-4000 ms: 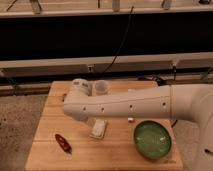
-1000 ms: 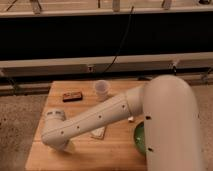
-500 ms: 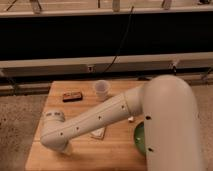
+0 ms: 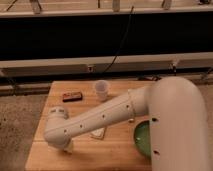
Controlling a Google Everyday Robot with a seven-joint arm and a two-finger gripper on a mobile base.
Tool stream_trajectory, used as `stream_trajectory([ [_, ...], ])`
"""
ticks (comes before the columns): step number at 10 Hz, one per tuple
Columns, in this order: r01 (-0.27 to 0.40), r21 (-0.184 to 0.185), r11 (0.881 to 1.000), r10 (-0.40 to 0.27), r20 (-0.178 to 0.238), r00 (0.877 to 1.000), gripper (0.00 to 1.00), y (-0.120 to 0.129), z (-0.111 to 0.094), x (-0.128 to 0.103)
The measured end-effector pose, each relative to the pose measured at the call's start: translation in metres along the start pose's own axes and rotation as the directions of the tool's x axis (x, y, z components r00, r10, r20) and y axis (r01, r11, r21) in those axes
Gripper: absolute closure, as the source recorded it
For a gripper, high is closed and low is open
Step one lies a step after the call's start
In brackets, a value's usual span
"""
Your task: Place the pepper on the white sponge
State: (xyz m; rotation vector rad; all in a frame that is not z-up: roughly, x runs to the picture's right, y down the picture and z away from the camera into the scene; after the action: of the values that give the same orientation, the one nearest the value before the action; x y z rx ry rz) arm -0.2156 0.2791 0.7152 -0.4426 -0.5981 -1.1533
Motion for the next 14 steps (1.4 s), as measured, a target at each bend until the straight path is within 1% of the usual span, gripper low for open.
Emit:
stream_trajectory([
  [1,-0.006,0.001,1.0,0.006,0.001,1.0,0.58,0.001,-0.002,0.006],
  [2,-0.01,0.002,1.0,0.01,0.004,1.0,0.7,0.0,-0.002,0.006],
  [3,-0.014,0.005,1.0,0.014,0.004,1.0,0.78,-0.001,-0.003,0.004],
  [4,-0.032,0.013,0.999,0.032,0.0,0.999,0.9,0.002,-0.008,0.007],
  [5,-0.042,0.018,0.999,0.042,-0.001,0.999,0.96,0.007,-0.011,0.011],
  [6,-0.051,0.021,0.998,0.051,-0.002,0.999,1.0,0.019,-0.015,0.017],
  [8,-0.067,0.026,0.997,0.068,-0.003,0.998,1.0,0.039,-0.02,0.027],
  [9,-0.071,0.025,0.997,0.071,-0.002,0.997,0.98,0.041,-0.021,0.027],
  [10,-0.076,0.023,0.997,0.076,0.003,0.997,0.91,0.04,-0.019,0.025],
  [12,-0.06,0.009,0.998,0.06,0.007,0.998,0.69,0.032,-0.001,0.02],
  [13,-0.056,0.008,0.998,0.056,0.005,0.998,0.64,0.032,0.002,0.021],
  [14,-0.057,-0.003,0.998,0.058,0.01,0.998,0.41,0.033,0.008,0.022],
])
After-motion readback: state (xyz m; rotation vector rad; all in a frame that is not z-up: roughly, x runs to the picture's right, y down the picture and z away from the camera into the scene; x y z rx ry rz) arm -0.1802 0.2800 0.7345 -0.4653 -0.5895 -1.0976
